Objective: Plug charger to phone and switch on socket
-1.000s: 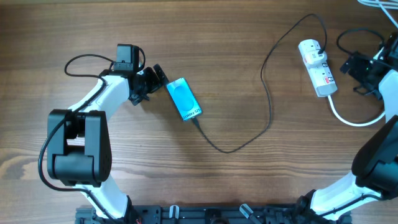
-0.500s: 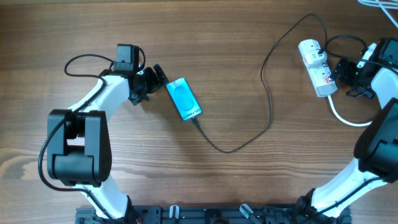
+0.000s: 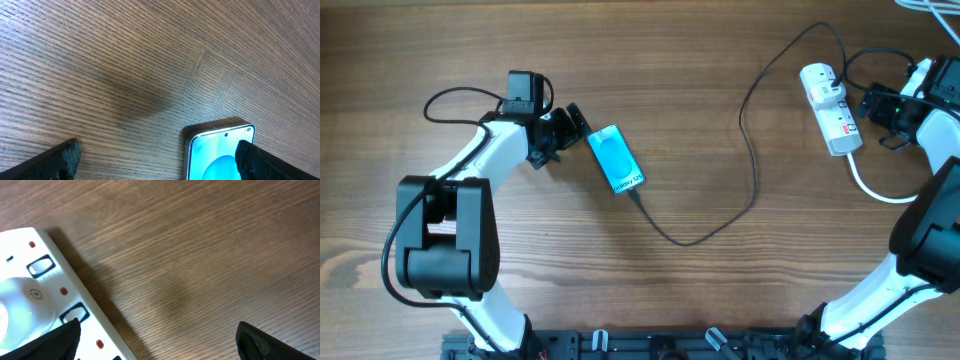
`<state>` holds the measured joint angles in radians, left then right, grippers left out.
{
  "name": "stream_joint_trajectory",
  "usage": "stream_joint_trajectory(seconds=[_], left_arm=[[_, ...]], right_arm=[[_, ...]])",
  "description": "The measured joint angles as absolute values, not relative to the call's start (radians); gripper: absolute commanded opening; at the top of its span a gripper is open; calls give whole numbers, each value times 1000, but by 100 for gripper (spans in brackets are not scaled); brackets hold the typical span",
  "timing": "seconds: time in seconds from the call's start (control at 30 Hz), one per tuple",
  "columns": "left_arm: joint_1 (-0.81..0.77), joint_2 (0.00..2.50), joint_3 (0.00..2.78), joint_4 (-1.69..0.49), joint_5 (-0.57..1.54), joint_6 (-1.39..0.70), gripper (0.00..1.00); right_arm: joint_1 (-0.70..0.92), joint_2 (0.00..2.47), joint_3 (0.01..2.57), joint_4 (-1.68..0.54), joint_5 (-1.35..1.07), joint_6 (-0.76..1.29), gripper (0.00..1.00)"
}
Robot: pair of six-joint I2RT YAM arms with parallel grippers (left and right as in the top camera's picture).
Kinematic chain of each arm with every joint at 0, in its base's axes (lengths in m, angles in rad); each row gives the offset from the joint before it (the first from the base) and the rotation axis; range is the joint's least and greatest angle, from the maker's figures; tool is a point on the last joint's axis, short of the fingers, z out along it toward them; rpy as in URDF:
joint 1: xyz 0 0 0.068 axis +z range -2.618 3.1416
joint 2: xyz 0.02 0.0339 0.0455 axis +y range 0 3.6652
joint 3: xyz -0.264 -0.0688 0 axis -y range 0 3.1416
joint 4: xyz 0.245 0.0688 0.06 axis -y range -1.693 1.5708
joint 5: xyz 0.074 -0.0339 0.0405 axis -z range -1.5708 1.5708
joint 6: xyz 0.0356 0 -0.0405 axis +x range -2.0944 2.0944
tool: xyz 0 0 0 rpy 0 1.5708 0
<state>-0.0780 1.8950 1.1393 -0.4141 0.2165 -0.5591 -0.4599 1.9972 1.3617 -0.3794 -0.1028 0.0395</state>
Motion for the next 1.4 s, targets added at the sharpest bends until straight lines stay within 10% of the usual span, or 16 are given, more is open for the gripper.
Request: stream_joint_trajectory(seconds=[1.4], left_arm=[[-78, 1895, 1139, -414, 216, -559, 100]], right_arm=[[-451, 2077, 1308, -226, -200, 104, 100]])
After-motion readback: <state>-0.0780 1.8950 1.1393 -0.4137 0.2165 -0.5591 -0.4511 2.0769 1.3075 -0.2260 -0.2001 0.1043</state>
